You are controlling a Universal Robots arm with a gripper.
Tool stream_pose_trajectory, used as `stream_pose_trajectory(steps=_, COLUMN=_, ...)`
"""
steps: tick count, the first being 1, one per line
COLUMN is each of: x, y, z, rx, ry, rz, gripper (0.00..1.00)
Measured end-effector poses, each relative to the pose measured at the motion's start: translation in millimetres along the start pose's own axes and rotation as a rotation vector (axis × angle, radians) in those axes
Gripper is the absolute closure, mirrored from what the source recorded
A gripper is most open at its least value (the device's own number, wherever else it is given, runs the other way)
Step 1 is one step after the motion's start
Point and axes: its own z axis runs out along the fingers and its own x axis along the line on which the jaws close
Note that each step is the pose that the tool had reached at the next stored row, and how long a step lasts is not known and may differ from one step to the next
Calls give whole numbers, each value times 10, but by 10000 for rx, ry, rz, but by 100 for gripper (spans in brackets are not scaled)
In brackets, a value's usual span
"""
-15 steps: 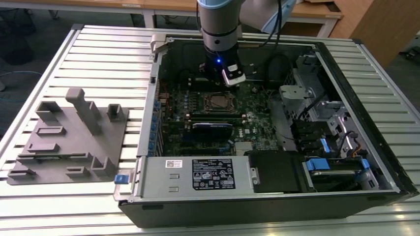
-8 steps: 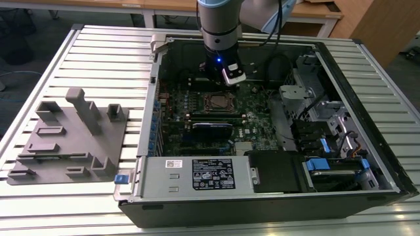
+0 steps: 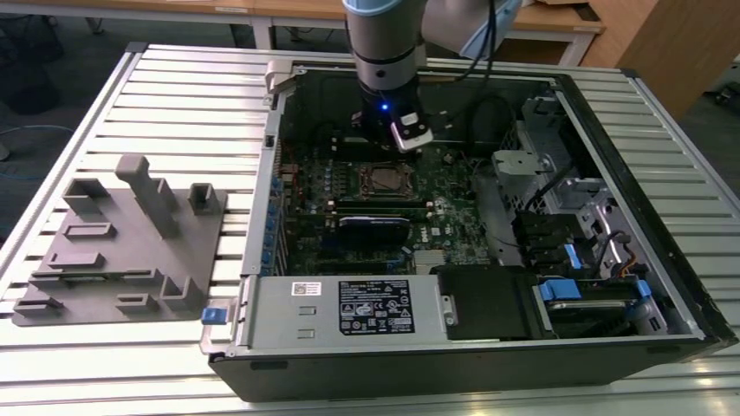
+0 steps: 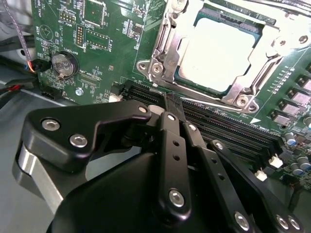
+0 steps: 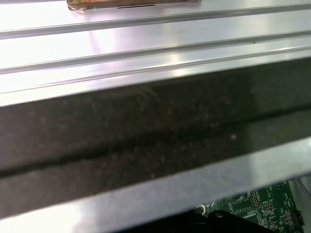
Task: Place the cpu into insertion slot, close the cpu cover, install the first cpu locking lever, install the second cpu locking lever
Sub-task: 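Install the first cpu locking lever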
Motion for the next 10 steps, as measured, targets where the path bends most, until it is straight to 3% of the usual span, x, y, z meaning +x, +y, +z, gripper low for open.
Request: stream_pose_trajectory(steps=10, x=49, y=-18, z=6, rx=-40, ry=-161, rz=-24, gripper=89)
